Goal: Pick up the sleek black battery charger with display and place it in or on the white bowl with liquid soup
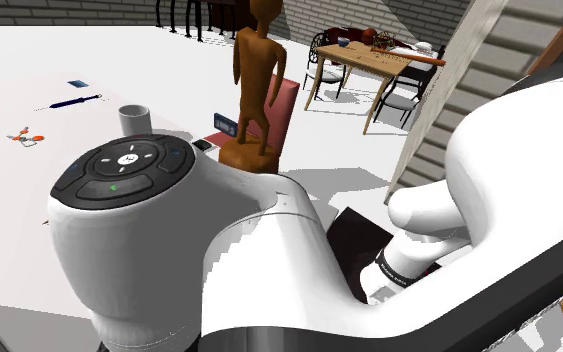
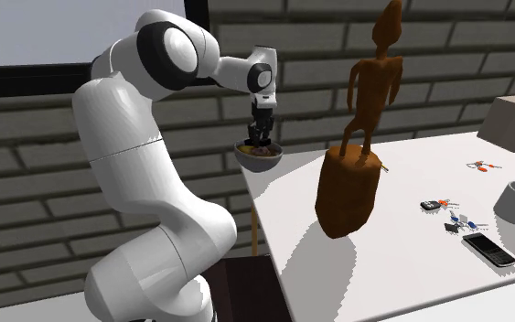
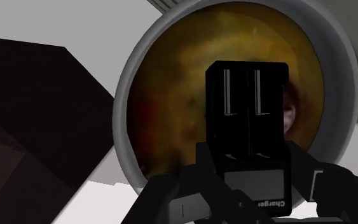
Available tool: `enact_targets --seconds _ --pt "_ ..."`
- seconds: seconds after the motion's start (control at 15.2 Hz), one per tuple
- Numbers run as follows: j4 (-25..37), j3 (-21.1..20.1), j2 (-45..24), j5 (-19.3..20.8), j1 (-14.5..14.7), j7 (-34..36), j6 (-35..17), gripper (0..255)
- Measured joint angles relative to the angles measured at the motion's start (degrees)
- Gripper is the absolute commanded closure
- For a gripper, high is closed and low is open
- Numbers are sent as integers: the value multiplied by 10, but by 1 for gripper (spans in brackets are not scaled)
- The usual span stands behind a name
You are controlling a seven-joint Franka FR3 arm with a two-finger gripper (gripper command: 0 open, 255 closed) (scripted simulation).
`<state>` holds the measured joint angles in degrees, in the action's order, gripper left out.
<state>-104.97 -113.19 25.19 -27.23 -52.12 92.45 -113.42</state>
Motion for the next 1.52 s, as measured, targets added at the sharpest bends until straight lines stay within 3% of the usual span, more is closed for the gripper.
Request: enact_targets --seconds 0.4,0.46,0.86,1.12,1.52 --pt "-3 -3 2 -3 -2 -2 -4 255" --pt "-3 -3 2 -3 -2 -2 -4 0" --pt "-3 -3 2 -3 -2 -2 -4 0" --pt "33 18 -18 22 8 13 41 0" --pt "41 25 -25 30 14 19 53 0"
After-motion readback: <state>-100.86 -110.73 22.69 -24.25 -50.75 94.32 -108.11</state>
